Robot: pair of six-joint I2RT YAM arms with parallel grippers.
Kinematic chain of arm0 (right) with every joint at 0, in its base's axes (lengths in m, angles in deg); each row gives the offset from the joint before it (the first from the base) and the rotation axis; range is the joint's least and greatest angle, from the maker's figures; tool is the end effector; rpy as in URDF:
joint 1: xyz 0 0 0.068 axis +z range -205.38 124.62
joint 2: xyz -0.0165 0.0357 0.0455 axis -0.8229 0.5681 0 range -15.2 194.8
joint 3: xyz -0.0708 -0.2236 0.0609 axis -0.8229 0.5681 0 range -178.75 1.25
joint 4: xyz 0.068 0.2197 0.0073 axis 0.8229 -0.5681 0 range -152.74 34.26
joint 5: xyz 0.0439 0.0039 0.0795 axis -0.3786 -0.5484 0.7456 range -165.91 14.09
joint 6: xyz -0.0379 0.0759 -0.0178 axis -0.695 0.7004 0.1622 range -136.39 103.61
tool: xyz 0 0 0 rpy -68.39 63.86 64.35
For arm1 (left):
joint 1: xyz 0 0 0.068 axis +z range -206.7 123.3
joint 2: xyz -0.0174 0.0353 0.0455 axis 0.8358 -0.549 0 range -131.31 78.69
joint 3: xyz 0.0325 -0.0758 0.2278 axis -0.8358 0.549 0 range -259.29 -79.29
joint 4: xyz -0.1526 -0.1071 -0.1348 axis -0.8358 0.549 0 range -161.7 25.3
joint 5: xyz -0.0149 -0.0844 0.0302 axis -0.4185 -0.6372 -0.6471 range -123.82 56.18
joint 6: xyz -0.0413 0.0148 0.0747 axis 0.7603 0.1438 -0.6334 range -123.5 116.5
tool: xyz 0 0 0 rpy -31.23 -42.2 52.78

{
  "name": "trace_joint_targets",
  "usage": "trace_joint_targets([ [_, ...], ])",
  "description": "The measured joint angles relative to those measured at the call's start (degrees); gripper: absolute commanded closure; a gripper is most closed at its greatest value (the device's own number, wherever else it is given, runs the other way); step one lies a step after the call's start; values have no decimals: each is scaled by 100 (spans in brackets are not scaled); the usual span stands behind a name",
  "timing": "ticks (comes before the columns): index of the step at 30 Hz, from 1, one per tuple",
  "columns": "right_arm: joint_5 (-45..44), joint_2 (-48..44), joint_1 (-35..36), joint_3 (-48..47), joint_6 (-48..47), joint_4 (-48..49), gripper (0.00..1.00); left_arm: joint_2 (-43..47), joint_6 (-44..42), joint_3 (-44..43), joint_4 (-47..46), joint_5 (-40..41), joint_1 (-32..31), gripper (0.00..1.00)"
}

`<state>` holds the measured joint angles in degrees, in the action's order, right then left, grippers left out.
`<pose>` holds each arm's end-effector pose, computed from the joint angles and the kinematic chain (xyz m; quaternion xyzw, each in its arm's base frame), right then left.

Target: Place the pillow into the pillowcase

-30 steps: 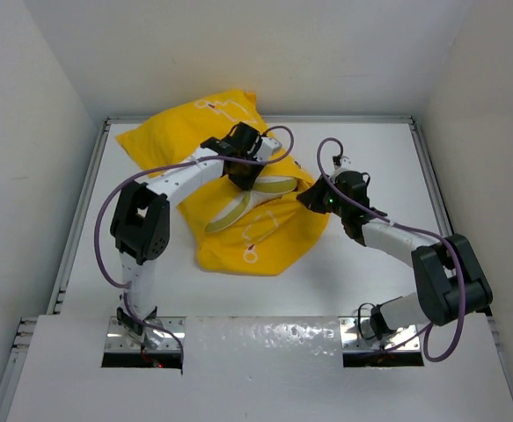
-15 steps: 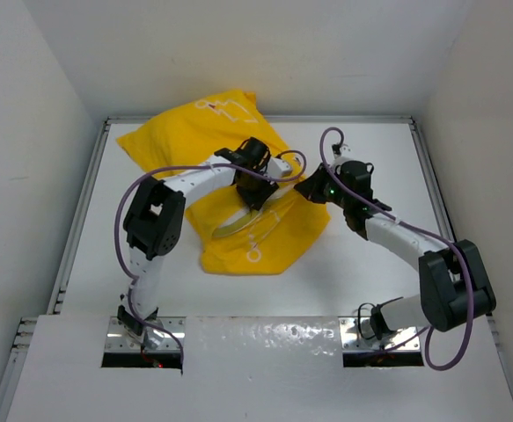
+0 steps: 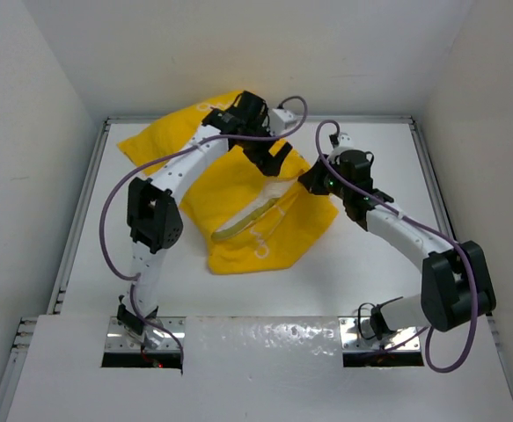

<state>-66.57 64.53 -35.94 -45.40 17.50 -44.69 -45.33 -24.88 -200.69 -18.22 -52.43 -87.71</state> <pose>0.3041 0.1206 0.2210 0.0588 0.8256 0.3103 0.4675 0.3692 -0.2504 0.2346 0.4591 0.8262 -0.1783 0.2737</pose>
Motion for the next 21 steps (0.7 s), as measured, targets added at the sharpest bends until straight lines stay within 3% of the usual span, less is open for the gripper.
trace_joint_targets([
  [7, 164, 481, -249, -509, 11, -210, 100, 352, -365, -686, 354, -179, 190, 3],
  [18, 293, 592, -247, -951, 11, -540, 100, 616, -688, 1622, 949, 11, 50, 1],
  [21, 289, 662, -247, -975, 2, -693, 100, 616, -684, 1847, 719, -109, 39, 12],
])
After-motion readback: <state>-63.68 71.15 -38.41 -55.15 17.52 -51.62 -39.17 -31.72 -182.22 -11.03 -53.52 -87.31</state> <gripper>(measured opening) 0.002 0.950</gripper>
